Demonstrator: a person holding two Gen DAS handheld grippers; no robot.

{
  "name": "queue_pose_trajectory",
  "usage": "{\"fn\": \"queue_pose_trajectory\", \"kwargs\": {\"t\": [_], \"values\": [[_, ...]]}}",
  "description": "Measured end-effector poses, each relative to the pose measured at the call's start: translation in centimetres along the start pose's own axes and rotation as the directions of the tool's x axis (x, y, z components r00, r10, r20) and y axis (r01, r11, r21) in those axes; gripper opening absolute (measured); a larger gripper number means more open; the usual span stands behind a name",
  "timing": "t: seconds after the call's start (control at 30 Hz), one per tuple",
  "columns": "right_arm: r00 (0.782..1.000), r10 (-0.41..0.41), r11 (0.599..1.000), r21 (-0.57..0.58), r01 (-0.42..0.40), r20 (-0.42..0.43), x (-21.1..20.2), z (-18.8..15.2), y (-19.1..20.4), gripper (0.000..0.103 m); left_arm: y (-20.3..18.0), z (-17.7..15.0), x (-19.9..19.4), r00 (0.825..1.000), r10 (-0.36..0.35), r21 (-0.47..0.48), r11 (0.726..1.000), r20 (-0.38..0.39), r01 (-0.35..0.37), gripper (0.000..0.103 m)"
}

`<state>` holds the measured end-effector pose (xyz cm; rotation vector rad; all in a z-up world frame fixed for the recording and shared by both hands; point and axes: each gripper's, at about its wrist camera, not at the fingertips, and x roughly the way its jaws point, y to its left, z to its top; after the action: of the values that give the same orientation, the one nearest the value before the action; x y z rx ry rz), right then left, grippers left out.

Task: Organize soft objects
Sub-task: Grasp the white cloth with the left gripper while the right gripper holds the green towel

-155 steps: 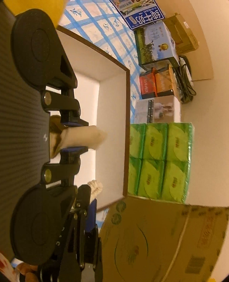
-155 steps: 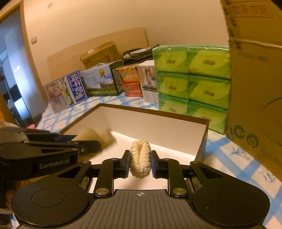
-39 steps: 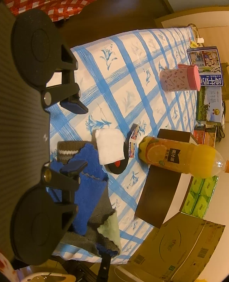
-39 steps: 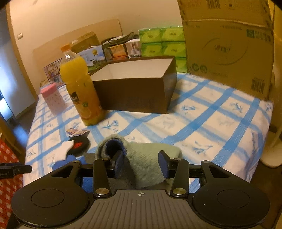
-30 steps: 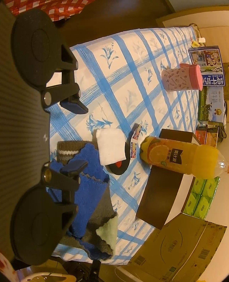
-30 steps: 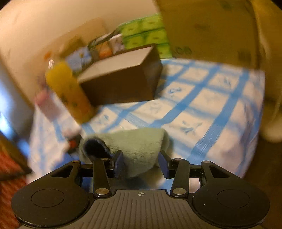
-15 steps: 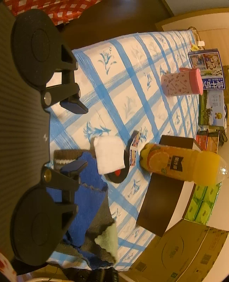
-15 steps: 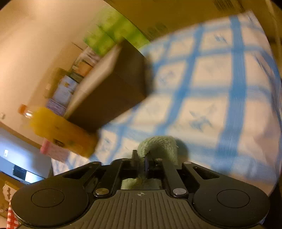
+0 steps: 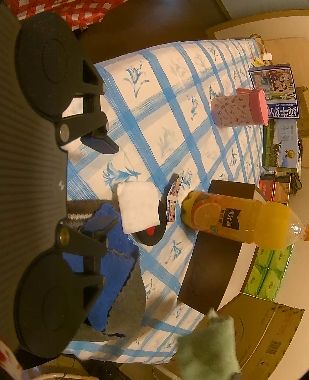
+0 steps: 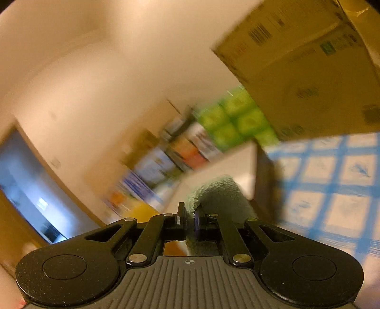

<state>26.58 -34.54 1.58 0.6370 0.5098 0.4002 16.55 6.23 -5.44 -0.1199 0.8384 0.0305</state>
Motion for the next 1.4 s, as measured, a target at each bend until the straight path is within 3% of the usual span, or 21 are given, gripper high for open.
{"fn": "queue_pose_trajectory", "kwargs": {"t": [0.07,0.17,0.2,0.27,0.33,0.37,0.43,0.47,0.5,0.7,1.07,1.1,1.13,1.17,1.2,1.23,1.4], "values": [[0.987,-0.149,0.987,-0.063,0.145,-0.053,1.3,-1.3,-1.4,0.006,-0.1,0.0,0.1,1.0,-0.005,0.001,1.0,-0.003,0.005,0.054],[0.922,-0.377,0.901,-0.263,0.345,-0.084,4.1,-3.9,-2.6,0.006,-0.2,-0.1,0.5,1.0,-0.002,0.015,1.0,-0.011,0.003,0.054],[0.908,-0.41,0.877,-0.308,0.367,-0.084,4.9,-4.5,-2.9,0.006,-0.3,0.0,0.6,1.0,0.001,0.019,1.0,-0.014,-0.001,0.054],[0.904,-0.413,0.874,-0.327,0.359,-0.112,6.1,-5.6,-3.7,0.006,-0.4,0.1,0.9,1.0,0.002,0.026,1.0,-0.016,-0.002,0.054],[0.914,-0.37,0.902,-0.302,0.309,-0.168,7.3,-6.7,-4.9,0.006,-0.5,0.3,1.2,1.0,0.002,0.034,0.999,-0.017,-0.002,0.054],[0.914,-0.352,0.912,-0.293,0.286,-0.203,7.8,-7.2,-5.3,0.012,-0.6,0.5,1.4,1.0,0.002,0.037,0.999,-0.018,-0.001,0.054],[0.906,-0.334,0.922,-0.288,0.257,-0.261,8.7,-8.3,-5.5,0.039,-0.8,0.7,1.9,1.0,0.0,0.042,0.999,-0.019,0.001,0.054],[0.903,-0.334,0.922,-0.292,0.254,-0.27,9.0,-8.6,-5.7,0.062,-0.9,0.9,2.1,1.0,-0.002,0.046,0.999,-0.019,0.003,0.055],[0.901,-0.339,0.918,-0.304,0.254,-0.27,9.1,-9.0,-5.7,0.07,-1.0,1.0,2.4,1.0,-0.003,0.049,0.999,-0.019,0.004,0.055],[0.864,-0.422,0.854,-0.442,0.276,-0.276,11.3,-10.8,-5.2,0.073,-1.8,2.0,5.0,0.998,-0.042,0.053,0.998,-0.041,0.045,0.061],[0.856,-0.434,0.853,-0.435,0.29,-0.28,11.9,-11.3,-5.5,0.074,-2.7,2.7,10.8,0.99,-0.052,0.057,0.997,-0.132,0.06,0.065],[0.857,-0.432,0.854,-0.433,0.289,-0.28,11.9,-11.3,-5.5,0.075,-2.5,2.7,11.0,0.99,-0.046,0.056,0.997,-0.135,0.054,0.06],[0.858,-0.431,0.855,-0.43,0.289,-0.281,11.8,-11.2,-5.6,0.075,-2.3,2.6,11.2,0.99,-0.046,0.05,0.997,-0.134,0.053,0.042],[0.858,-0.43,0.857,-0.428,0.289,-0.281,11.8,-11.2,-5.6,0.075,-1.9,2.5,11.2,0.99,-0.054,0.043,0.997,-0.13,0.06,0.033],[0.858,-0.429,0.858,-0.424,0.289,-0.282,11.7,-11.1,-5.7,0.075,-1.5,2.5,11.1,0.99,-0.065,0.035,0.997,-0.125,0.07,0.015],[0.859,-0.428,0.859,-0.423,0.289,-0.282,11.7,-11.1,-5.7,0.075,-1.1,2.5,11.0,0.99,-0.076,0.032,0.996,-0.121,0.081,0.004],[0.861,-0.429,0.856,-0.426,0.292,-0.274,11.3,-10.9,-5.5,0.075,0.7,2.3,10.2,0.99,-0.1,0.021,0.995,-0.103,0.102,0.004]]}}
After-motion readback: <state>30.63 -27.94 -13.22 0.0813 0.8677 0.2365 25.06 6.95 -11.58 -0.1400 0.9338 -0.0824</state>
